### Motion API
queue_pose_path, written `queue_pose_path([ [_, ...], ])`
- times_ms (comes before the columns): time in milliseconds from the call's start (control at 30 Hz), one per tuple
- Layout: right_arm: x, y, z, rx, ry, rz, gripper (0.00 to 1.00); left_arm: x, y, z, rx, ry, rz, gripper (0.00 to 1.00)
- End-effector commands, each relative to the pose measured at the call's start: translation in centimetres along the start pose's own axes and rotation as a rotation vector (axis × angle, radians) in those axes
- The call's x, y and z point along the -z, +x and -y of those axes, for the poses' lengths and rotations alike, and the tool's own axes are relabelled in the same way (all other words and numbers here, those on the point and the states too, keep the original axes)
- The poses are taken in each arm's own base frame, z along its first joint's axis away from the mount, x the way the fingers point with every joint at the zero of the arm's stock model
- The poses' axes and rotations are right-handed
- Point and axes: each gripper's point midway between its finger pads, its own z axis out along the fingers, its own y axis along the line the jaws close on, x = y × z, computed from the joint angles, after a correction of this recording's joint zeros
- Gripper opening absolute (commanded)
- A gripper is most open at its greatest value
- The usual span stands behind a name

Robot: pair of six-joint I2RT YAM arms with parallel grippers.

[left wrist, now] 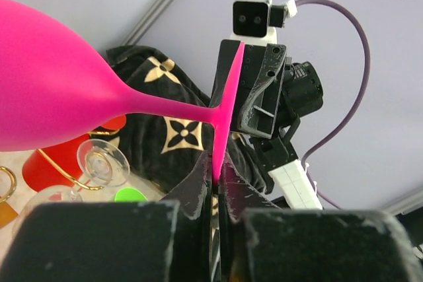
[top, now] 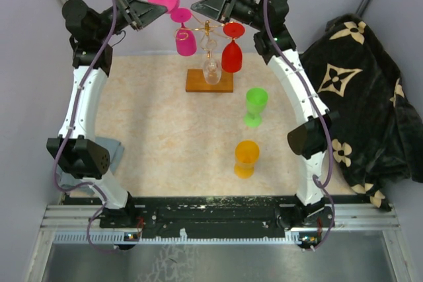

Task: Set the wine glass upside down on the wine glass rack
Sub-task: Turn the wine glass upside down at the wine rack.

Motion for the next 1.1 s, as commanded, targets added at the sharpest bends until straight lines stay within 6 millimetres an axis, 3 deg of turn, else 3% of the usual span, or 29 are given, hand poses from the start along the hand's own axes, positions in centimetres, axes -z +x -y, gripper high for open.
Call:
queue_pose_path([
  [0, -0.5, -1.1, -4.8, 0.078, -0.104, 0.039, 0.29, 0.3, 1.4, 2.4, -0.031, 0.07, -0.052, 0.0],
  [300, -1.1, -1.3, -6.3, 0.1, -0.127, 0.076, 0.29, 0.4, 2.8, 1.9, -0.024, 0.059, -0.084, 0.01],
  [467, -1.4, -1.1, -6.1, 0.085, -0.126, 0.067, 0.29, 0.3, 2.6, 2.0, -0.033, 0.063, -0.08, 0.01],
  [833, -2.4, 1.3, -5.7, 0.073, -0.119, 0.017, 0.29, -0.2, 2.1, 2.4, -0.04, 0.082, -0.06, 0.01],
  [1067, -2.2, 1.4, -5.7, 0.084, -0.108, 0.013, 0.29, -0.1, 0.9, 2.8, -0.069, 0.061, -0.003, 0.0],
])
